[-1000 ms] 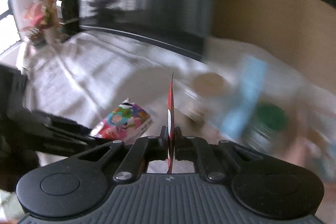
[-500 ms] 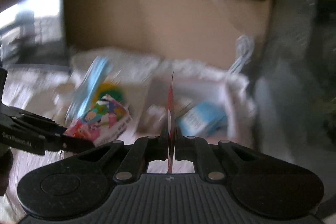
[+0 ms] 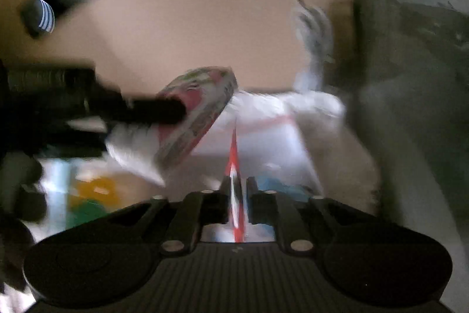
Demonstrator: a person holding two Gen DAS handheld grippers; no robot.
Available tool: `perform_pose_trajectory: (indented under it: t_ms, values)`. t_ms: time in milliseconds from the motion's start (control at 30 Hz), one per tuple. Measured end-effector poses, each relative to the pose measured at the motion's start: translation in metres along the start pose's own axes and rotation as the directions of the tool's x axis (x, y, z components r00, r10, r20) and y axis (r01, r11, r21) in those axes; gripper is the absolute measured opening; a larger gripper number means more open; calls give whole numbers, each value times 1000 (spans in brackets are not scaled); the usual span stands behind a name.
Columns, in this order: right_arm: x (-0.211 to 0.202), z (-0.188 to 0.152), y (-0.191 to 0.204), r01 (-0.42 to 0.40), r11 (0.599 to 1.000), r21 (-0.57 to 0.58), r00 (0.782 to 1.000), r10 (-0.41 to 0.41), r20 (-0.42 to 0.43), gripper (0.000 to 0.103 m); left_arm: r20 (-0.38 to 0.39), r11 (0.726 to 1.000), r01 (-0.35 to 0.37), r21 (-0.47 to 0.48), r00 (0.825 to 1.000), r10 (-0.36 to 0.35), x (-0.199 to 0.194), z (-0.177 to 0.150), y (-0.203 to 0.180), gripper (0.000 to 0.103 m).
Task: Organize soft objects
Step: 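Carry the pink tube and red packet over the pink box and open both grippers, then move the right gripper to the blue face mask while the left gripper approaches the pink ribbon bow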
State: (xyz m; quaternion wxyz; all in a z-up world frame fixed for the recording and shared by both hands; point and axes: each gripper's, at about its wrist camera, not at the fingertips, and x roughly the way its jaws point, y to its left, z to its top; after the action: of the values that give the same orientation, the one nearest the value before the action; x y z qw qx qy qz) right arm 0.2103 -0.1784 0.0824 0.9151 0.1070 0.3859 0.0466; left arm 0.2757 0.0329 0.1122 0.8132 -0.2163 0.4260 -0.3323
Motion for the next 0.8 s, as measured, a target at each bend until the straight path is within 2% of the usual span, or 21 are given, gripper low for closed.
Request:
perform_pose_trajectory:
  t_ms: [67, 100, 133, 233, 300, 367, 400, 500, 567, 633, 800]
  values:
    - [-7, -10, -6, 18, 1000, -16, 999, -17, 29, 29, -67, 997, -69, 19, 995, 71, 28, 2, 2, 47]
    - [-15, -15, -10, 23, 999, -22, 998, -21, 51, 37, -103, 989, -140, 41, 984, 144, 41, -2, 3, 47]
    - [-23, -20, -11, 35, 999, -30, 997, -33, 71, 42, -129, 979, -192, 63, 971, 199, 50, -6, 5, 47]
    - [-44, -31, -21, 45, 999, -32, 994, -41, 97, 43, -163, 950, -293, 106, 938, 307, 64, -18, 9, 48]
    - [-56, -36, -24, 26, 1000, -10, 995, -25, 92, 45, -147, 938, -315, 145, 931, 335, 63, -21, 6, 49]
    - [-64, -38, -25, 20, 1000, 2, 996, -20, 89, 48, -130, 912, -347, 220, 916, 379, 61, -25, -2, 49]
    - [-67, -40, -25, 18, 1000, 1, 996, -18, 88, 48, -119, 908, -347, 234, 917, 381, 59, -26, -4, 47]
    - [-75, -44, -17, 13, 1000, -17, 996, -11, 88, 50, -45, 940, -283, 192, 954, 296, 31, -32, -9, 47]
    - [-79, -48, -10, 1, 999, -38, 995, 2, 95, 55, 16, 943, -262, 204, 964, 265, 8, -43, -15, 47]
    - [-82, -52, 0, -6, 998, -61, 995, 12, 99, 60, 75, 933, -268, 240, 963, 257, -17, -63, -20, 47]
    - [-80, -67, 31, -47, 989, -143, 997, 56, 59, 60, 144, 906, -303, 295, 952, 271, -72, -128, -20, 48]
